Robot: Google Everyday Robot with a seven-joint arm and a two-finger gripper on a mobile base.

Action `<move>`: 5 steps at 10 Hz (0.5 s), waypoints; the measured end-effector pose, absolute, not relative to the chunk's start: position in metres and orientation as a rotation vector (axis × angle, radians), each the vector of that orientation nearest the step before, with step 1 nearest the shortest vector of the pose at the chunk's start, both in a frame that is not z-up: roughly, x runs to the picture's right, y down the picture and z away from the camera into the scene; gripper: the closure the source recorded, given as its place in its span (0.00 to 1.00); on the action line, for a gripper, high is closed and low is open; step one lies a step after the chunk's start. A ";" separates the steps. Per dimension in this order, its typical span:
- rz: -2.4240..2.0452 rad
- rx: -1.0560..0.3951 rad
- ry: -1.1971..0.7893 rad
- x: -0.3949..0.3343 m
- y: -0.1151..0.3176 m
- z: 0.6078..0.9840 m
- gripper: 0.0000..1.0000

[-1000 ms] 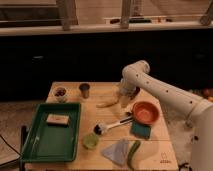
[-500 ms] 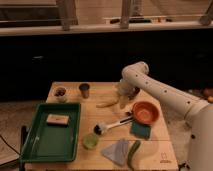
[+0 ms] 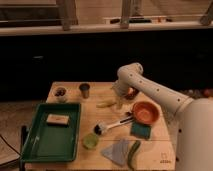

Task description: Place banana in plastic cup

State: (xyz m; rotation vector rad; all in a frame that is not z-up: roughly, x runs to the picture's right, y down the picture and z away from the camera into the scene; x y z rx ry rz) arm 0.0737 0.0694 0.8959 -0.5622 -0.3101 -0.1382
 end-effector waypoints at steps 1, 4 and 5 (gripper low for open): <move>-0.141 -0.568 -0.315 0.072 0.072 0.899 0.20; -0.151 -0.592 -0.339 0.061 0.081 0.909 0.20; -0.152 -0.600 -0.348 0.057 0.085 0.913 0.20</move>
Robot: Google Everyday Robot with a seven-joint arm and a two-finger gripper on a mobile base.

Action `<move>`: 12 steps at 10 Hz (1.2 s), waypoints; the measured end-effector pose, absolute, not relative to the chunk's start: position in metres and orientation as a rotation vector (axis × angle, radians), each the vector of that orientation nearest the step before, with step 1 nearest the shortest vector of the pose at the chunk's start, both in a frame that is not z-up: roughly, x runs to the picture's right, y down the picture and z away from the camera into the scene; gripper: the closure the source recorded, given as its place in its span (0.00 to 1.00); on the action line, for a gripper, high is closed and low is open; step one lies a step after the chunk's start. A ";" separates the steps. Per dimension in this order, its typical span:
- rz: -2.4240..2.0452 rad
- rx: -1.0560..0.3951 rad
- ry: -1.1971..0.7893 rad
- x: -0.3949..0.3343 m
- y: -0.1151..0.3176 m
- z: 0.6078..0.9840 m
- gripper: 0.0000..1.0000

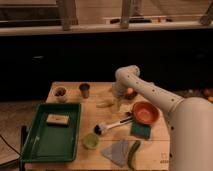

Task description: Place banana in plastic cup

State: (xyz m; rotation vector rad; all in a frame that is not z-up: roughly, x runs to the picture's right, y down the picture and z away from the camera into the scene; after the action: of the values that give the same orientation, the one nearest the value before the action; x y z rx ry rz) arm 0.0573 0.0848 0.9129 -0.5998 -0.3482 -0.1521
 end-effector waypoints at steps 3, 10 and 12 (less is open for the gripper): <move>-0.164 -0.630 -0.374 0.043 0.095 0.926 0.40; -0.160 -0.656 -0.388 0.042 0.102 0.939 1.00; -0.173 -0.642 -0.392 0.046 0.097 0.929 1.00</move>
State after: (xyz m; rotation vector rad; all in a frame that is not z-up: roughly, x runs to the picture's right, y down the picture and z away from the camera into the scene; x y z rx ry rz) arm 0.0461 0.0967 0.9292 -0.6423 -0.3920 -0.1729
